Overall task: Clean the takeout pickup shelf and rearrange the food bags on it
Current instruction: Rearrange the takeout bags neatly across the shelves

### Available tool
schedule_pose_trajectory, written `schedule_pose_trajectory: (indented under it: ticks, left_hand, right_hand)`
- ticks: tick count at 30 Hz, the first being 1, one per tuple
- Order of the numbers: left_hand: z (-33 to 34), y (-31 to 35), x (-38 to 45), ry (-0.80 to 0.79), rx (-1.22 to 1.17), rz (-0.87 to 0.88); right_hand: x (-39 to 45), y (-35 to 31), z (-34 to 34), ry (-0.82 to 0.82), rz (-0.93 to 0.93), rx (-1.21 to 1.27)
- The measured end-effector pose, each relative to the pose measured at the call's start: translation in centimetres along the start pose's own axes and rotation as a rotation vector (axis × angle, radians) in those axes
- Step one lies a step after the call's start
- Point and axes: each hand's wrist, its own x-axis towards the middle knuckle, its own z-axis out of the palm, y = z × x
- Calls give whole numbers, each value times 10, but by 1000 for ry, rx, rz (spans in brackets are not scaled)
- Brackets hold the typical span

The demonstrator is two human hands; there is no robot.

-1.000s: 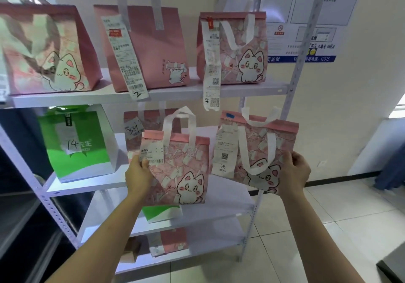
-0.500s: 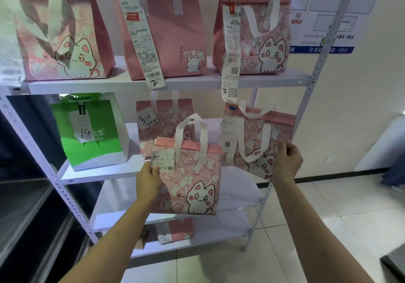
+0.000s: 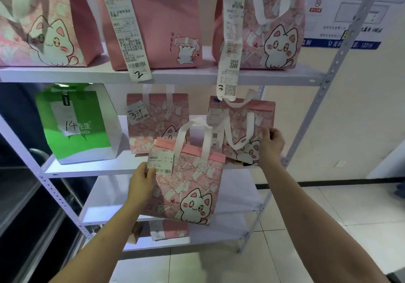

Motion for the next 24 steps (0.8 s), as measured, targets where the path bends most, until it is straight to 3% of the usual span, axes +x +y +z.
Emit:
schedule_pose_trajectory:
  ticks: [9, 24]
  left_hand:
    - [33, 19, 5, 61, -13, -21]
    - [52, 20, -14, 142, -13, -86]
  right_hand:
    - [83, 11, 33, -202, -63, -49]
    - [149, 42, 53, -292, 20, 14]
